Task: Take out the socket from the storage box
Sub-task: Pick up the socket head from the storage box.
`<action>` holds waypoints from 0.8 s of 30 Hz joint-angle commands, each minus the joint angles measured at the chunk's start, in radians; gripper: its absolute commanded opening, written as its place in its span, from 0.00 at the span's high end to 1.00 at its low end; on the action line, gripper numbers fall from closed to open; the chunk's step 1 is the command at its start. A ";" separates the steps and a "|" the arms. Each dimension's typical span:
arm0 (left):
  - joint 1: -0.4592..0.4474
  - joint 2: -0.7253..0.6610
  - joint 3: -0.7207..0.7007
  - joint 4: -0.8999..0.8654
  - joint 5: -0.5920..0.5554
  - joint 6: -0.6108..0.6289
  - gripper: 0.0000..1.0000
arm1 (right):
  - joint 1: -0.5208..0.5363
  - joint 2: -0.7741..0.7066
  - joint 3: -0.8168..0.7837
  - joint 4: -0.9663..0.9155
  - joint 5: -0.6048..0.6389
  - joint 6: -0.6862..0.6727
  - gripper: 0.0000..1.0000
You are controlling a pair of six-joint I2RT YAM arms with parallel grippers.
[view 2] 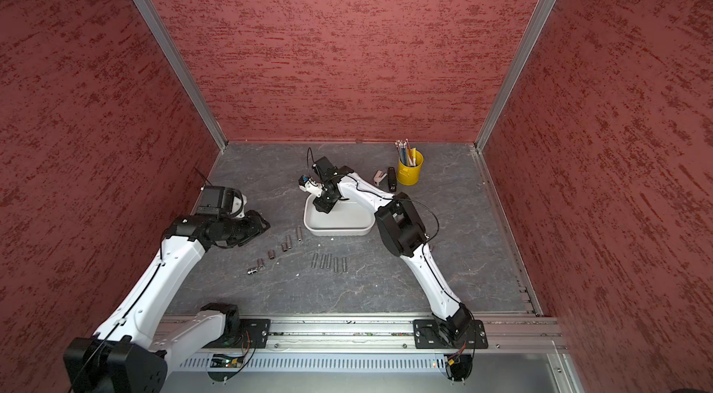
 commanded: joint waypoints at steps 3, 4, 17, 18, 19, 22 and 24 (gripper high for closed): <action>0.010 -0.008 -0.007 0.014 0.008 0.015 0.55 | 0.006 0.035 0.020 0.000 0.048 0.000 0.63; 0.011 -0.008 -0.009 0.016 0.008 0.015 0.55 | 0.006 0.039 0.012 0.001 0.050 -0.004 0.64; 0.010 -0.004 -0.010 0.018 0.007 0.013 0.55 | 0.011 0.020 -0.017 -0.066 0.120 0.129 0.90; 0.009 -0.006 -0.010 0.018 0.005 0.013 0.55 | 0.015 0.011 -0.016 -0.070 0.126 0.156 0.91; 0.011 -0.006 -0.010 0.018 0.004 0.015 0.55 | 0.018 0.002 -0.015 -0.075 0.128 0.178 0.91; 0.016 -0.007 -0.009 0.016 -0.001 0.013 0.55 | 0.029 -0.032 -0.015 -0.084 0.153 0.284 0.94; 0.018 -0.009 -0.008 0.016 -0.001 0.013 0.55 | 0.035 -0.066 -0.015 -0.098 0.152 0.356 0.95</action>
